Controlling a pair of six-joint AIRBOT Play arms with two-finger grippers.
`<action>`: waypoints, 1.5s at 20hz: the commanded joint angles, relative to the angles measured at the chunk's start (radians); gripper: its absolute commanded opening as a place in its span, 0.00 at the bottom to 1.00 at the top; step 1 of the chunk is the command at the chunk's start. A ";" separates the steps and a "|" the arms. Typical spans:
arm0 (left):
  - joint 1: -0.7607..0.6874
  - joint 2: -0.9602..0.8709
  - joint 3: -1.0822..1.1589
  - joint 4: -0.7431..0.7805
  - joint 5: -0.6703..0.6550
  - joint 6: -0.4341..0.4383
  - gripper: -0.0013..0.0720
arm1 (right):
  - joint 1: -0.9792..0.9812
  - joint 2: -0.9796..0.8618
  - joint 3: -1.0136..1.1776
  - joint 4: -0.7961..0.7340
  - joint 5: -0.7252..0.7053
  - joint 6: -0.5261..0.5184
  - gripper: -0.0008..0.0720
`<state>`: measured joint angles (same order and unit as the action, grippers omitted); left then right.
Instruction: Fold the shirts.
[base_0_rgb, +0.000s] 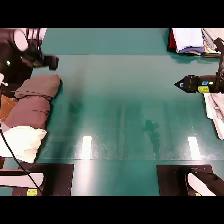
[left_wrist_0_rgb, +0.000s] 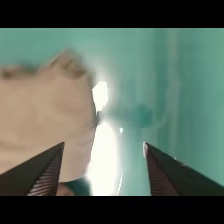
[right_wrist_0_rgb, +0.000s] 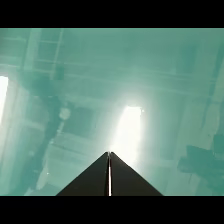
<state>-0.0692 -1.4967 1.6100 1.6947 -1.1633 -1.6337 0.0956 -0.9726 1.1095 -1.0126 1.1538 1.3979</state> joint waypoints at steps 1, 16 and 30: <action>0.095 0.001 -0.239 0.032 0.184 -0.017 0.83 | 0.001 0.000 0.000 0.000 -0.002 0.000 0.04; 0.151 0.056 -0.159 0.027 0.137 -0.034 0.06 | 0.001 0.019 0.097 0.001 -0.024 0.001 0.04; -0.508 0.373 0.221 -0.010 -0.110 0.142 0.06 | 0.001 -0.060 0.655 -0.011 0.016 0.000 0.04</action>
<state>-0.4110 -1.0958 1.8202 1.7092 -1.2060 -1.5055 0.0963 -1.0080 1.6821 -1.0229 1.1435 1.3975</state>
